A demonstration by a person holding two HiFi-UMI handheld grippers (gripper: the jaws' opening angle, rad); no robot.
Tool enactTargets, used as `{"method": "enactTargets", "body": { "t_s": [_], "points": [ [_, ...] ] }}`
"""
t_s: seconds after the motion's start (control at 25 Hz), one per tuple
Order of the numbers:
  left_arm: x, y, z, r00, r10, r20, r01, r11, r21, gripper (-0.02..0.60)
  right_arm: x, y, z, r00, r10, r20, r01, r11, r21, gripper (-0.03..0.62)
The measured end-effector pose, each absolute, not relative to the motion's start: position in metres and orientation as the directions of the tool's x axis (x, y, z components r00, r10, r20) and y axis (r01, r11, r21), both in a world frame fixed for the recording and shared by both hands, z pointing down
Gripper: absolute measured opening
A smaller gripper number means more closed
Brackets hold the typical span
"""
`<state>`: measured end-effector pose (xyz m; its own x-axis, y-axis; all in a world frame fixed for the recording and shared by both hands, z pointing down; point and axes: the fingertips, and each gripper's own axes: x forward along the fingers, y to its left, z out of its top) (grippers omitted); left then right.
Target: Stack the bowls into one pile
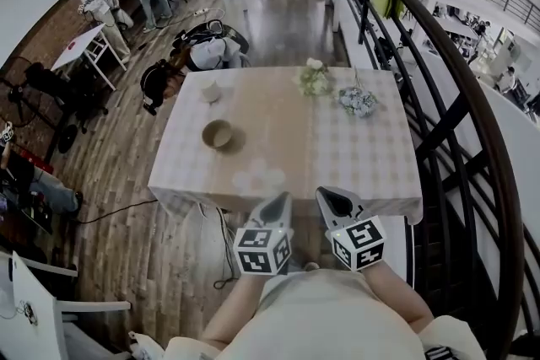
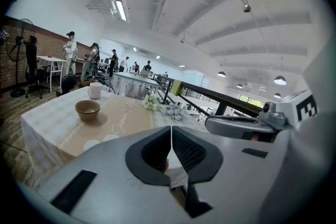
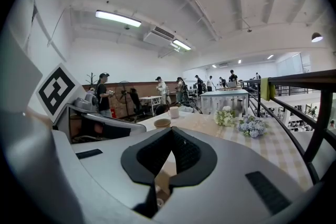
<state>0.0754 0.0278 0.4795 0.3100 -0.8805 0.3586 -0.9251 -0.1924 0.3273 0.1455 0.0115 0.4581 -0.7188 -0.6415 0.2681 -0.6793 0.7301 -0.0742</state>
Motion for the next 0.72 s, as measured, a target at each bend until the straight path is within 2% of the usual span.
{"method": "enactTargets", "body": {
  "t_s": [0.72],
  "points": [
    [0.061, 0.023, 0.474, 0.292, -0.890, 0.351, -0.930, -0.178, 0.322, 0.009, 0.135, 0.003, 0.455, -0.723, -0.641, 0.257, -0.676, 0.733, -0.074, -0.002]
  ]
}}
